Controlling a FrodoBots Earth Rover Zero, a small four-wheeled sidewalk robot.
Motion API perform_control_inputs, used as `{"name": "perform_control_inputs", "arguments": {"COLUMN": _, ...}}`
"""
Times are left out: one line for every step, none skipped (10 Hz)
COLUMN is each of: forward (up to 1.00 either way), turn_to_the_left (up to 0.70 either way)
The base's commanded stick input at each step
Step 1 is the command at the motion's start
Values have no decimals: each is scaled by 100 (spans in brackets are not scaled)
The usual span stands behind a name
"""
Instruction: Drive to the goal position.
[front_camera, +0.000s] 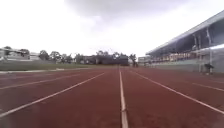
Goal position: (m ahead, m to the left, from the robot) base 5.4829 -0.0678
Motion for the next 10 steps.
{"name": "perform_control_inputs", "arguments": {"forward": 45, "turn_to_the_left": 0}}
{"name": "perform_control_inputs", "arguments": {"forward": 45, "turn_to_the_left": 0}}
{"name": "perform_control_inputs", "arguments": {"forward": 45, "turn_to_the_left": 0}}
{"name": "perform_control_inputs", "arguments": {"forward": 45, "turn_to_the_left": 0}}
{"name": "perform_control_inputs", "arguments": {"forward": 45, "turn_to_the_left": 0}}
{"name": "perform_control_inputs", "arguments": {"forward": 45, "turn_to_the_left": 0}}
{"name": "perform_control_inputs", "arguments": {"forward": 45, "turn_to_the_left": 0}}
{"name": "perform_control_inputs", "arguments": {"forward": 45, "turn_to_the_left": 0}}
{"name": "perform_control_inputs", "arguments": {"forward": 45, "turn_to_the_left": 0}}
{"name": "perform_control_inputs", "arguments": {"forward": 45, "turn_to_the_left": 0}}
